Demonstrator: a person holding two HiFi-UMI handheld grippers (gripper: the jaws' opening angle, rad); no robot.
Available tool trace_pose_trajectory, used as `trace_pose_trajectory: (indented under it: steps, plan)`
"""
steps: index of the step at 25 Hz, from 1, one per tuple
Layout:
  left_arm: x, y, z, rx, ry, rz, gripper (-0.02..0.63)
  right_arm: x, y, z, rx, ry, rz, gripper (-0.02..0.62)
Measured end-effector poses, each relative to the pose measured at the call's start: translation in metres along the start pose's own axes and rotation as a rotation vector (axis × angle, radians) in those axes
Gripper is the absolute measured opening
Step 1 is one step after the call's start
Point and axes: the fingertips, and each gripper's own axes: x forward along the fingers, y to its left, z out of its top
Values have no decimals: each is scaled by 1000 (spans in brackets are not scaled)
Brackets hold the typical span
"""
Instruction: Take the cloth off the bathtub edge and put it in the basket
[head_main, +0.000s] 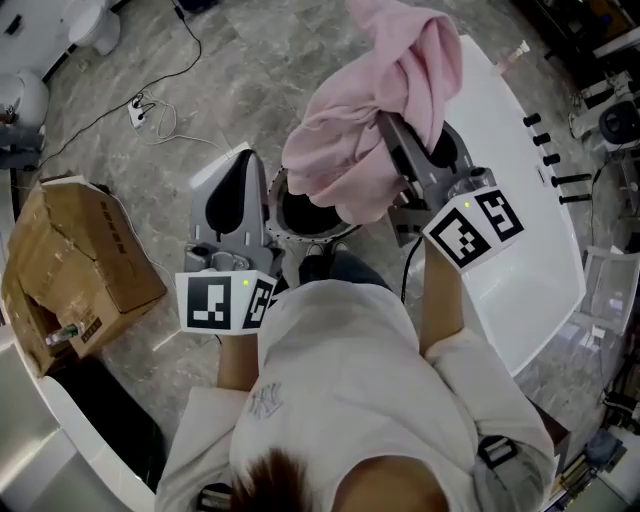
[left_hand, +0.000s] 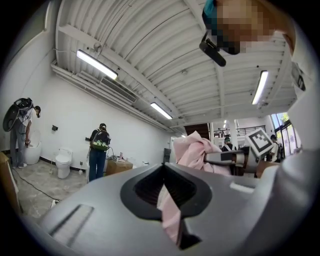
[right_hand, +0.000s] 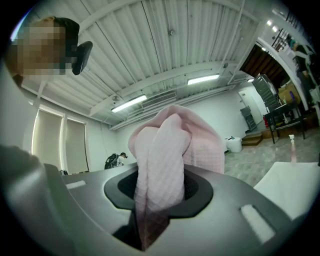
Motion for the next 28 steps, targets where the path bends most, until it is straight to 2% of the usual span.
trace_pose_trajectory:
  steps: [10,28]
  plan:
    - [-10,2,2,-1,-7,73,48,13,24,-17,3,61,109,117]
    - [-11,6,-7,-3,29,111,48,16,8,-45,6,111,120,118]
